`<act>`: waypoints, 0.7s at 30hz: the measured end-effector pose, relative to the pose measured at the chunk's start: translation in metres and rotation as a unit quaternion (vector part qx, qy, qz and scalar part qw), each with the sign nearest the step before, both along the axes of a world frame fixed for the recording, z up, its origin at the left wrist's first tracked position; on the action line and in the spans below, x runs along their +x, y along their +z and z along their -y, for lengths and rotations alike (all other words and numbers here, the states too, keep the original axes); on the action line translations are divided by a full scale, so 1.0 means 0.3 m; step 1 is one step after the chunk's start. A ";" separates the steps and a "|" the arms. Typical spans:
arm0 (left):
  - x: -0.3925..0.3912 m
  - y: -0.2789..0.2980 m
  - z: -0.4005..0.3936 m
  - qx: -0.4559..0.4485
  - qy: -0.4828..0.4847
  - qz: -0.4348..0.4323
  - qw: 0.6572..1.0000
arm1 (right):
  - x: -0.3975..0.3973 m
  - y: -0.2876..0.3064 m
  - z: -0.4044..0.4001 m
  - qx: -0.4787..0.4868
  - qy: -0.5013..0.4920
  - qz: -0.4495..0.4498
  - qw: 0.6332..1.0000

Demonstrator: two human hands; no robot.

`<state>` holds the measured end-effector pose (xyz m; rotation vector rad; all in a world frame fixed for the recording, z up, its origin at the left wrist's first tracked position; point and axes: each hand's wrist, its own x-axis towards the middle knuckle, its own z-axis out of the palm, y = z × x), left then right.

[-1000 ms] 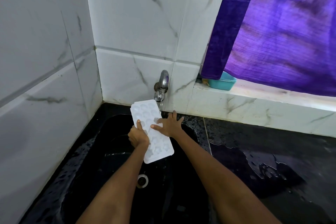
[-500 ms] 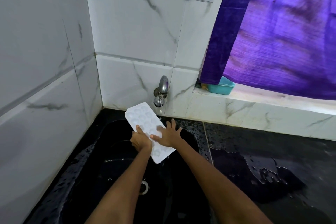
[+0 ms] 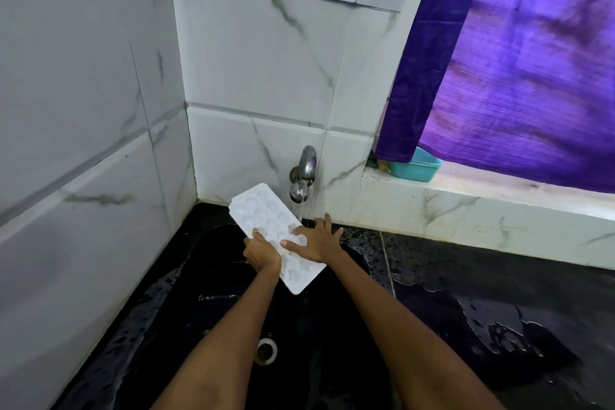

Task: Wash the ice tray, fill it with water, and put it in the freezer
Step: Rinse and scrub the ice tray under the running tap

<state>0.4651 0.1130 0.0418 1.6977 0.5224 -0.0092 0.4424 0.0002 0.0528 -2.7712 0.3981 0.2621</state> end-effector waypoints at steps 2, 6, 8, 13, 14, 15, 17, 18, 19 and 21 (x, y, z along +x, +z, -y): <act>-0.010 -0.007 0.015 -0.013 0.001 0.002 1.000 | 0.004 -0.010 -0.005 -0.020 0.013 -0.009 1.000; -0.014 -0.017 0.009 -0.011 0.010 -0.007 1.000 | -0.002 -0.007 0.024 0.001 0.026 -0.042 0.999; -0.020 -0.030 0.007 0.005 -0.013 0.009 1.000 | -0.001 -0.008 0.047 -0.047 0.037 -0.052 0.997; -0.019 -0.026 0.024 -0.017 0.008 0.005 1.000 | -0.013 -0.015 0.037 0.023 0.028 -0.066 0.997; -0.019 -0.026 0.026 -0.014 0.007 0.005 1.000 | -0.009 -0.007 0.038 0.033 0.020 -0.063 0.997; -0.020 -0.029 0.029 -0.011 0.003 0.007 1.000 | -0.002 0.002 0.040 0.015 0.020 -0.063 0.998; -0.028 -0.032 0.037 -0.009 -0.001 0.008 1.000 | 0.007 0.012 0.034 -0.037 0.028 -0.065 0.997; -0.032 -0.032 0.038 -0.015 0.003 0.004 1.000 | 0.008 0.008 0.029 -0.034 0.033 -0.068 0.997; -0.031 -0.031 0.038 -0.021 0.010 -0.002 1.000 | 0.006 0.002 0.024 -0.008 0.034 -0.070 0.997; -0.025 -0.027 0.029 -0.024 0.021 -0.006 0.999 | -0.007 -0.011 0.020 0.077 0.020 -0.038 0.996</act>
